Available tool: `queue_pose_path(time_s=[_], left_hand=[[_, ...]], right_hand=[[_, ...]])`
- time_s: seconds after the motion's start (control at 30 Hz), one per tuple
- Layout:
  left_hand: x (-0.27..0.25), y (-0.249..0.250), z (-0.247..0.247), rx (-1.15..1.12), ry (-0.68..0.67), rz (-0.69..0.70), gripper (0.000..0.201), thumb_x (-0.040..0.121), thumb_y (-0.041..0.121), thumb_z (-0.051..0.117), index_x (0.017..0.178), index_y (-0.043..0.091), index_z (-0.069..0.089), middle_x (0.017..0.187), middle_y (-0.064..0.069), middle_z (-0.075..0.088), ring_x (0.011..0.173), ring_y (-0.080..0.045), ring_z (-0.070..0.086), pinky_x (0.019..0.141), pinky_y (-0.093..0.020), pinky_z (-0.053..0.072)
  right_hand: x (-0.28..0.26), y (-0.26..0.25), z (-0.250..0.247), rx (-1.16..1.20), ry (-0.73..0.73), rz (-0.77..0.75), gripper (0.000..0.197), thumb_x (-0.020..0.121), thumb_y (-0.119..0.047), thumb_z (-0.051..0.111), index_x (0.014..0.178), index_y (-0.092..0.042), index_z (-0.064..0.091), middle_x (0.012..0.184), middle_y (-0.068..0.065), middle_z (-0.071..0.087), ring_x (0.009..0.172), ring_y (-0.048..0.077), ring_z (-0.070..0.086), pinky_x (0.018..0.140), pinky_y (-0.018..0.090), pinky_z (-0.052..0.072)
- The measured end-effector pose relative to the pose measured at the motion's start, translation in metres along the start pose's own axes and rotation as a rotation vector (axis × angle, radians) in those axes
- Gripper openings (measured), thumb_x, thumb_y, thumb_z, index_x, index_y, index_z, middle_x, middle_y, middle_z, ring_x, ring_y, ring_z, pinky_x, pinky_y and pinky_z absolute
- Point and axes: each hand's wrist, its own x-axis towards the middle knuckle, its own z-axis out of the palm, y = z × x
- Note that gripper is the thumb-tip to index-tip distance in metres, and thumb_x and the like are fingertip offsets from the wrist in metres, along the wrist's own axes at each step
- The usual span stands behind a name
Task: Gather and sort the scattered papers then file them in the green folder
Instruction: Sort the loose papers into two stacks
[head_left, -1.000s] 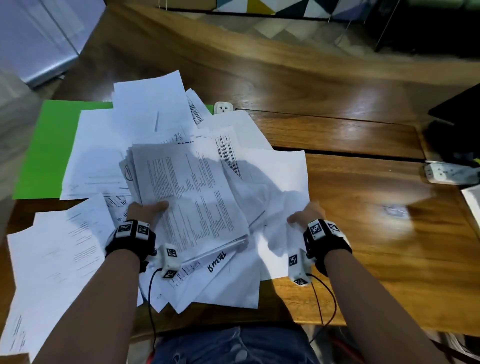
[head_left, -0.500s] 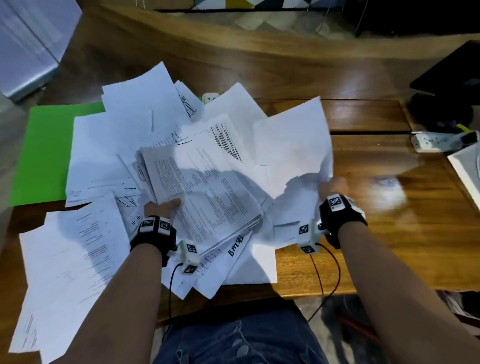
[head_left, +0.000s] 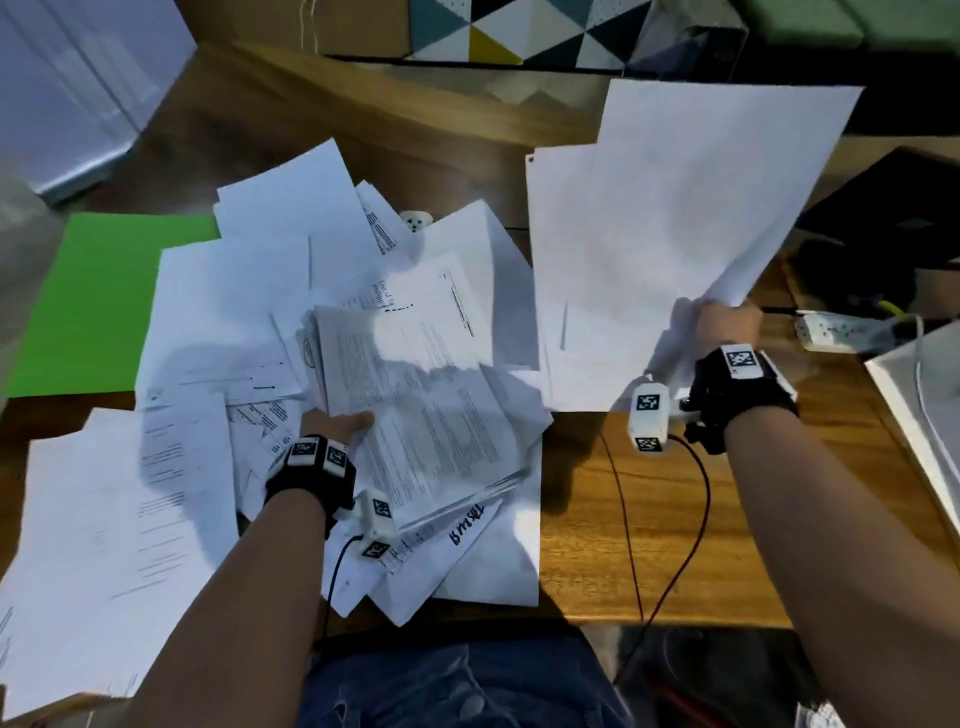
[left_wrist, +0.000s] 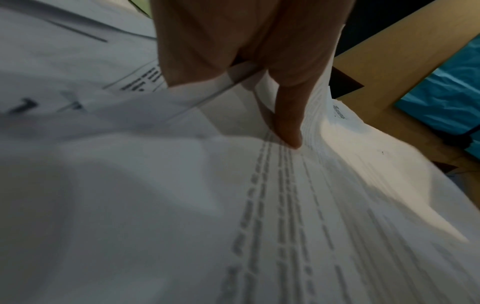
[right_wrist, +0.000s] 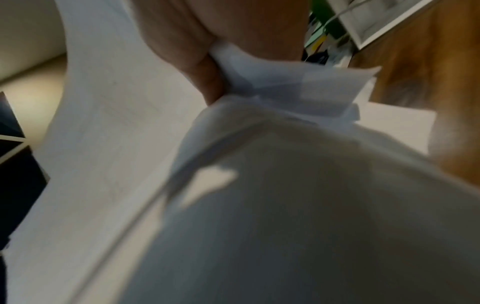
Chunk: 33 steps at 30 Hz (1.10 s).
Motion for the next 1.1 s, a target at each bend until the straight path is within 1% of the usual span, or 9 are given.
queue_pose_path(time_s=[0.23, 0.4, 0.47, 0.57, 0.77, 0.83, 0.93, 1.0, 1.1], left_hand=[[0.004, 0.004, 0.005, -0.102, -0.063, -0.03, 0.085, 0.079, 0.057, 0.062, 0.139, -0.001, 0.042, 0.136, -0.023, 0.051, 0.121, -0.035, 0.052, 0.099, -0.039, 0.039], [0.004, 0.005, 0.001, -0.111, -0.134, -0.046, 0.097, 0.065, 0.077, 0.054, 0.125, 0.0, 0.053, 0.109, -0.021, 0.06, 0.09, -0.029, 0.056, 0.081, -0.034, 0.034], [0.005, 0.003, 0.001, -0.123, -0.156, -0.023, 0.086, 0.069, 0.064, 0.064, 0.129, 0.004, 0.051, 0.121, -0.02, 0.059, 0.101, -0.029, 0.057, 0.085, -0.03, 0.037], [0.005, 0.003, 0.002, -0.11, -0.13, -0.032, 0.065, 0.086, 0.03, 0.065, 0.138, -0.002, 0.042, 0.137, -0.019, 0.049, 0.125, -0.033, 0.05, 0.092, -0.029, 0.038], [0.015, -0.002, -0.003, -0.089, -0.15, -0.086, 0.083, 0.089, 0.046, 0.056, 0.144, -0.007, 0.025, 0.149, -0.024, 0.033, 0.135, -0.035, 0.038, 0.109, -0.037, 0.032], [0.02, -0.004, -0.002, -0.114, -0.159, -0.077, 0.07, 0.089, 0.049, 0.054, 0.133, -0.005, 0.045, 0.137, -0.024, 0.048, 0.121, -0.033, 0.052, 0.103, -0.036, 0.038], [0.017, -0.002, -0.005, -0.121, -0.17, -0.051, 0.043, 0.087, 0.053, 0.053, 0.074, 0.012, 0.055, 0.08, -0.011, 0.057, 0.068, -0.017, 0.052, 0.073, -0.028, 0.042], [0.018, -0.004, -0.003, -0.2, -0.194, -0.055, 0.039, 0.08, 0.048, 0.068, 0.086, 0.009, 0.062, 0.084, -0.01, 0.063, 0.075, -0.02, 0.059, 0.066, -0.025, 0.049], [0.038, -0.018, 0.004, -0.338, -0.218, -0.062, 0.076, 0.054, 0.034, 0.089, 0.115, -0.003, 0.063, 0.112, -0.016, 0.067, 0.104, -0.031, 0.065, 0.084, -0.044, 0.057]], right_hand=[[-0.039, 0.021, 0.071, -0.245, -0.404, -0.039, 0.037, 0.092, -0.013, 0.054, 0.124, 0.007, 0.056, 0.126, 0.022, 0.059, 0.118, 0.033, 0.057, 0.076, 0.027, 0.036], [-0.08, 0.05, 0.121, -0.219, -0.582, -0.053, 0.033, 0.081, 0.004, 0.058, 0.113, 0.004, 0.062, 0.099, 0.013, 0.064, 0.099, 0.03, 0.064, 0.076, 0.032, 0.047], [-0.088, 0.056, 0.136, -0.304, -0.601, -0.125, 0.04, 0.077, 0.001, 0.057, 0.117, -0.006, 0.059, 0.109, 0.017, 0.067, 0.104, 0.036, 0.064, 0.085, 0.039, 0.053], [-0.091, 0.053, 0.139, -0.462, -0.486, -0.231, 0.037, 0.084, -0.002, 0.05, 0.12, -0.009, 0.046, 0.113, 0.019, 0.061, 0.102, 0.038, 0.06, 0.075, 0.035, 0.048], [-0.08, 0.048, 0.13, -0.682, -0.433, -0.279, 0.034, 0.09, -0.002, 0.042, 0.124, -0.002, 0.042, 0.118, 0.027, 0.056, 0.107, 0.042, 0.057, 0.077, 0.036, 0.043], [-0.083, 0.05, 0.131, -0.722, -0.501, -0.299, 0.035, 0.09, -0.001, 0.042, 0.126, -0.001, 0.042, 0.12, 0.028, 0.054, 0.109, 0.042, 0.055, 0.077, 0.034, 0.041], [-0.104, 0.059, 0.143, -0.853, -0.529, -0.388, 0.044, 0.088, -0.004, 0.05, 0.13, -0.005, 0.039, 0.128, 0.02, 0.051, 0.12, 0.036, 0.048, 0.092, 0.037, 0.043], [-0.119, 0.063, 0.151, -1.018, -0.45, -0.501, 0.062, 0.084, -0.011, 0.059, 0.139, -0.008, 0.029, 0.139, 0.013, 0.039, 0.13, 0.03, 0.037, 0.099, 0.04, 0.041], [-0.129, 0.064, 0.162, -0.894, -0.546, -0.4, 0.087, 0.082, -0.006, 0.06, 0.149, -0.006, 0.004, 0.151, 0.014, 0.021, 0.14, 0.031, 0.024, 0.11, 0.043, 0.032]])
